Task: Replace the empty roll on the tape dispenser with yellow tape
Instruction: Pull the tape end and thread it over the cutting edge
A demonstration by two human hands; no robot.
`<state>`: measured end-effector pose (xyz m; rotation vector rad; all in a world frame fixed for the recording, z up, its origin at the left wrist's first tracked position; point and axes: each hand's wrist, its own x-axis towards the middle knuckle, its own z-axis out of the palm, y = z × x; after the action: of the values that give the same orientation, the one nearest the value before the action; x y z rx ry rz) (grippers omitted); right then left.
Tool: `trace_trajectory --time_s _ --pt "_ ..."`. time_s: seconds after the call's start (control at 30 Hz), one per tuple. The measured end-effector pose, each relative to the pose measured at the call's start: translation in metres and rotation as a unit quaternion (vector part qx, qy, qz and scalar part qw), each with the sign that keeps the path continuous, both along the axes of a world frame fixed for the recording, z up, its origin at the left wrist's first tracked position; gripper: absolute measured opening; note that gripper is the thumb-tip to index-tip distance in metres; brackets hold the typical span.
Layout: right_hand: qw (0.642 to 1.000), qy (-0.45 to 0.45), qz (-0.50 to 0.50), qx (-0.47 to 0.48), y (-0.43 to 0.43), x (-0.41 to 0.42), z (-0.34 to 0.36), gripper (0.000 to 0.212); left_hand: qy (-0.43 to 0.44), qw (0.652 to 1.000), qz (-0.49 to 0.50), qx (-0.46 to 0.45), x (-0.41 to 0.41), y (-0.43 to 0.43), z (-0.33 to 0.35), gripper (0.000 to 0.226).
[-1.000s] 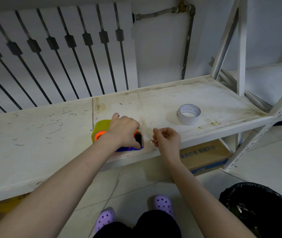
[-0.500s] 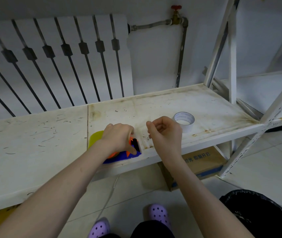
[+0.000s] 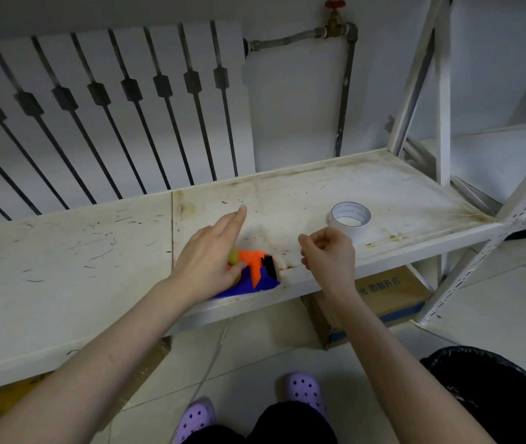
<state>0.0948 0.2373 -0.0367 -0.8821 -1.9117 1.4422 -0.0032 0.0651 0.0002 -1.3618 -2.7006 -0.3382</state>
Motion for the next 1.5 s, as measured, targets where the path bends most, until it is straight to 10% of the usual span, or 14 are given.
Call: trace_trajectory --time_s 0.47,1.5 --pt "0.993 -0.040 0.042 -0.100 0.000 0.004 -0.041 0.019 0.050 0.992 -0.063 -0.094 -0.004 0.012 -0.016 0.027" --pt "0.989 -0.106 0.074 -0.078 0.014 -0.013 -0.040 0.017 0.033 0.988 -0.030 -0.145 -0.010 0.026 -0.015 0.023"
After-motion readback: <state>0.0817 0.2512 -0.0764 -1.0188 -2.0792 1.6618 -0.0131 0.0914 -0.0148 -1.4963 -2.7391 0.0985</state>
